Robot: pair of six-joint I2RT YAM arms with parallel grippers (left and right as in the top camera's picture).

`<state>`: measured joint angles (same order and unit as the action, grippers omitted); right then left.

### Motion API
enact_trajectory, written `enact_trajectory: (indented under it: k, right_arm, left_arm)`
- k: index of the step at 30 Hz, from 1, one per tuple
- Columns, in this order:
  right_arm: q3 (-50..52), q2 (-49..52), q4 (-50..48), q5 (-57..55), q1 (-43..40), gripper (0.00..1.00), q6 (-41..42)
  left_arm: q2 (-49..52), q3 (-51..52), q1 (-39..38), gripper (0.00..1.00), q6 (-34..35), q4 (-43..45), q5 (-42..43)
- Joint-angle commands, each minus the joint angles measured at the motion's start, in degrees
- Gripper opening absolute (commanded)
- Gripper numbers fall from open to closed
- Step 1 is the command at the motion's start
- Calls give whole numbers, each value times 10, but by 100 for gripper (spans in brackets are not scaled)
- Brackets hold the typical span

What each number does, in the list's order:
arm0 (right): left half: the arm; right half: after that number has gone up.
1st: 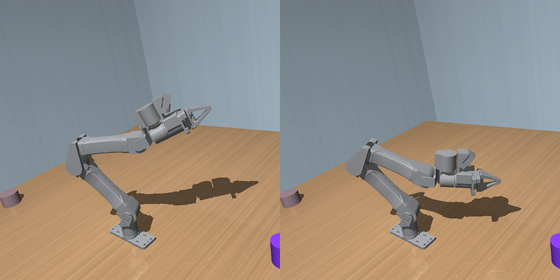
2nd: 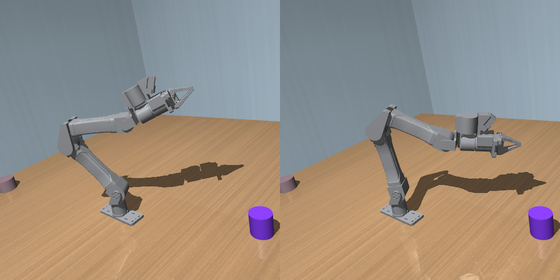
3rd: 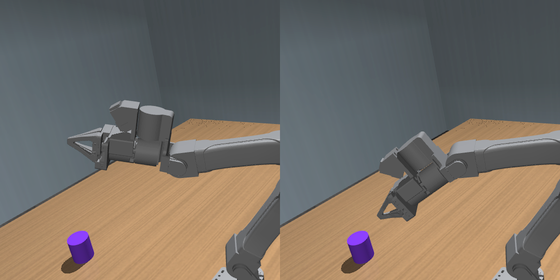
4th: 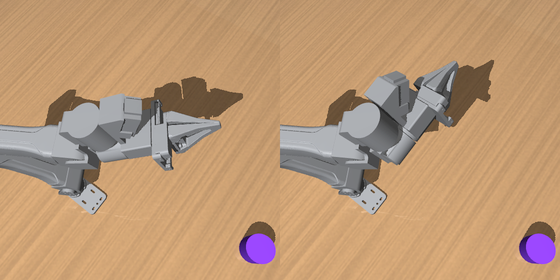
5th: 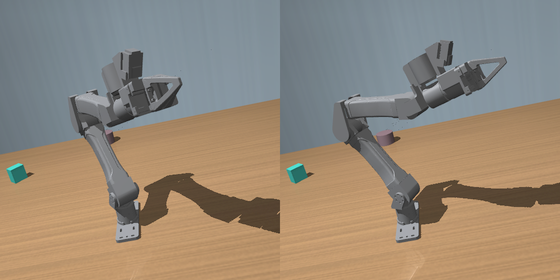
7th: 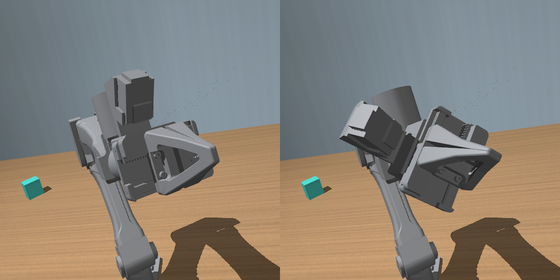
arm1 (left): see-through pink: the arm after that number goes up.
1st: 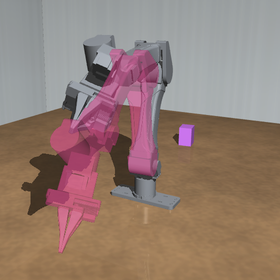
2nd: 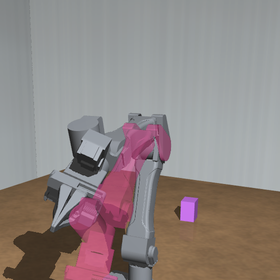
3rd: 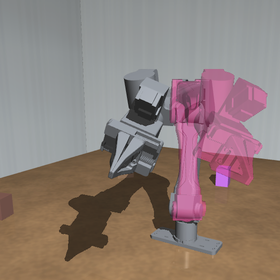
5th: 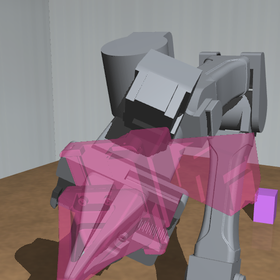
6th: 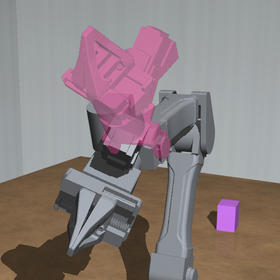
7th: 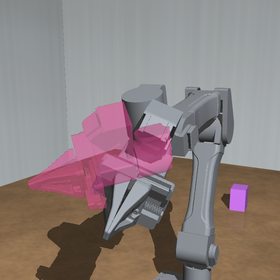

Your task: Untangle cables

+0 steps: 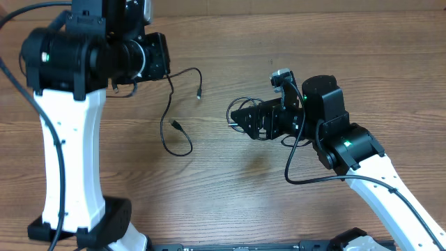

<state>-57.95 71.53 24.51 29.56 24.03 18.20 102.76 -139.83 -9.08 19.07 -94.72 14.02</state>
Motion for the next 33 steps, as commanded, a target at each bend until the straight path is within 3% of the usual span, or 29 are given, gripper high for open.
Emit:
enact_trajectory:
  k: [1, 7, 17, 25, 33]
  right_arm:
    - [-10, -5, 1, -4, 0, 98, -1]
    - [-10, -5, 1, -4, 0, 98, -1]
    - [-10, -5, 1, -17, 0, 98, -3]
    - [-10, -5, 1, -17, 0, 98, -3]
    - [-10, -5, 3, -17, 0, 98, -3]
  left_arm:
    - [26, -4, 43, 4, -59, -16, 9]
    - [49, -1, 113, 4, -106, -21, 36]
    - [55, 29, 190, 4, -108, -21, 32]
    - [56, 91, 235, 4, -105, -13, -82]
    - [56, 106, 297, 4, -99, 47, -107]
